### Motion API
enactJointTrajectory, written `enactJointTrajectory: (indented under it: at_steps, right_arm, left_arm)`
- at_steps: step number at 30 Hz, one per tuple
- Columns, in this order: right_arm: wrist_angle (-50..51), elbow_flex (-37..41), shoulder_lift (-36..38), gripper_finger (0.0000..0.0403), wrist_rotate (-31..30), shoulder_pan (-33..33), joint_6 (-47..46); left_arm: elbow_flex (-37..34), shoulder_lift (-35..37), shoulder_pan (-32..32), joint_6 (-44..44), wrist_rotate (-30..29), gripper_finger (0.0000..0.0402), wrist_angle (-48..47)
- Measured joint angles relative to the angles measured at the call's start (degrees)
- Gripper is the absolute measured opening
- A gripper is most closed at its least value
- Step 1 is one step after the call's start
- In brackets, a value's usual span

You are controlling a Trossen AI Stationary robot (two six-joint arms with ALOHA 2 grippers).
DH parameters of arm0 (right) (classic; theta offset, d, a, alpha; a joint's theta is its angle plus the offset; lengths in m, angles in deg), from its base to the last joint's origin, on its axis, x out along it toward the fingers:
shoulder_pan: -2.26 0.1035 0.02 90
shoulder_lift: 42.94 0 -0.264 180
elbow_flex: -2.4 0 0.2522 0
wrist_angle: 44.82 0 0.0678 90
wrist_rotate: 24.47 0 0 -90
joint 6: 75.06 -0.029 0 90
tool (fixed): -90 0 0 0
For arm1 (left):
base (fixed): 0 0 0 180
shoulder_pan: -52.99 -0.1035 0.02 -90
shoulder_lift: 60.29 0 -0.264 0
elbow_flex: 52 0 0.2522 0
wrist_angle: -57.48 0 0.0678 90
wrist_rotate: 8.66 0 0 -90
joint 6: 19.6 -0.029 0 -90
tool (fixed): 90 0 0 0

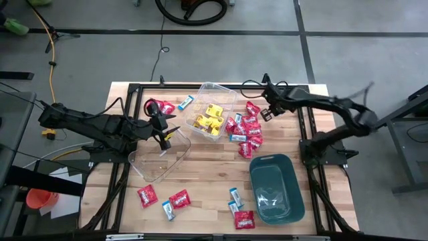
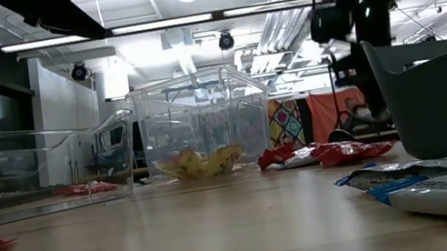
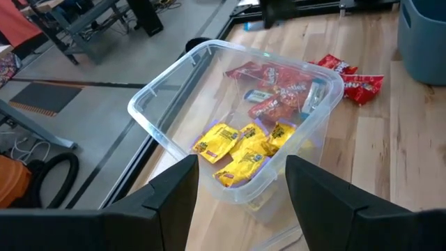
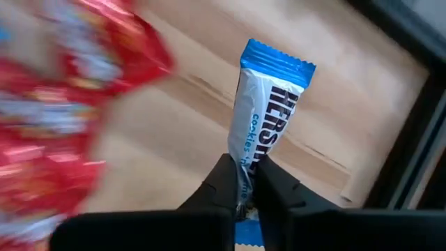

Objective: Sort candy
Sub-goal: Put the white chocolate into the transparent bin

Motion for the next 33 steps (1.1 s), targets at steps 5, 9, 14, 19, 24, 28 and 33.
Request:
enactJointTrajectory:
  at_steps: [5,9,14,19,24,28,33]
  right_arm:
    - [-2.58,-0.07,9.59,0.0011,6.27,11.21,-4.88]
    - [-12.30,-0.07,11.79,0.0014,7.70,22.80,-7.73]
    - [-29.39,-0.11,7.25,0.0015,6.58,34.40,-5.87]
    - [-52.15,-0.11,-1.65,0.0015,5.31,40.88,0.75]
    - [-76.01,-0.18,-11.23,0.0016,7.20,42.72,8.13]
    - [-82.50,-3.80,-18.64,0.0016,9.08,41.74,10.63]
    - [-82.10,-14.39,-28.78,0.0016,12.80,41.06,13.86]
  left_arm:
    - [0.00,0.00,0.00,0.13,0.00,0.0205,0.43]
    - [0.00,0.00,0.00,0.50,0.00,0.0205,1.07]
    - [0.04,-0.43,-0.02,0.55,1.86,0.0205,3.31]
    - [0.04,-1.42,-0.01,-0.46,7.09,0.0205,5.48]
    - [0.04,-1.62,0.25,0.63,13.13,0.0205,7.17]
    - [0.04,0.19,1.95,4.32,12.86,0.0205,9.22]
    - [0.15,2.59,6.90,5.90,8.03,0.0205,13.60]
